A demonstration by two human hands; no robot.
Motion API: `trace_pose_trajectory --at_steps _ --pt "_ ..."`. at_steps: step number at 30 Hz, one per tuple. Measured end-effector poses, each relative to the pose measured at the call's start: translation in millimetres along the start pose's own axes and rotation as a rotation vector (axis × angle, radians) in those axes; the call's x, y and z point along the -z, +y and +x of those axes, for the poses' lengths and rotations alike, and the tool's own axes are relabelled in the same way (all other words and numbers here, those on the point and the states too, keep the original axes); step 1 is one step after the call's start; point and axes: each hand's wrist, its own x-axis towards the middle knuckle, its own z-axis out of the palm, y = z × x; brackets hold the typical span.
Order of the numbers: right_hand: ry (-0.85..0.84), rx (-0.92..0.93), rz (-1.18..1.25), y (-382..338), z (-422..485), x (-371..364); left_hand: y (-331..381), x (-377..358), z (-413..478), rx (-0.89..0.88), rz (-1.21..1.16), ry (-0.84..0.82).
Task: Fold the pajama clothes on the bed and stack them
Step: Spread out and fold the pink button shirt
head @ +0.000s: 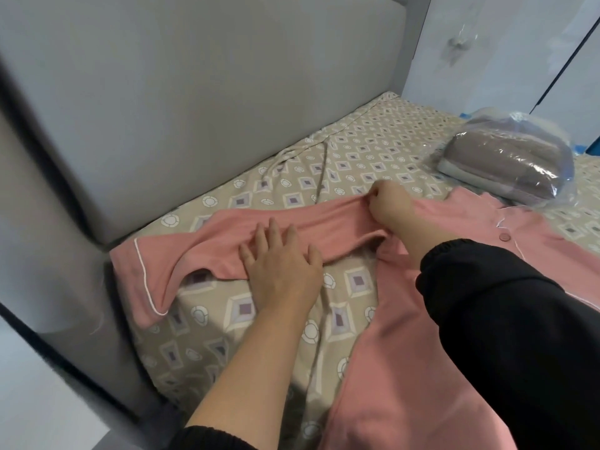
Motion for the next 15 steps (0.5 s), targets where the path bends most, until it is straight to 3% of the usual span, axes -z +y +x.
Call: trace_pose_trajectory --at_steps 2,3,6,8,12,15 --pt "0.204 0.007 0.188 -3.4 4.3 -2.1 0.1 -0.1 0.8 -0.001 -0.005 0.048" --pt "0.177 0.01 0.24 -4.7 4.6 -4.9 0.0 0.1 1.6 -0.009 0.006 0.055" --pt "-0.268 0.066 0.063 -7.4 -7.3 -24.0 -0.4 -0.3 3.5 -0.017 0.067 -0.005" --pt "-0.35 0.101 -0.026 -8.7 -14.8 -29.1 -0.8 -0.6 3.5 -0.018 0.094 -0.04" --pt "-0.293 0.077 0.051 -16.3 -30.1 -12.7 -0.7 1.8 1.9 -0.021 0.122 -0.084" --pt "-0.091 0.005 -0.006 -7.9 -66.0 2.9 0.1 4.3 -0.7 -0.033 0.138 -0.117"
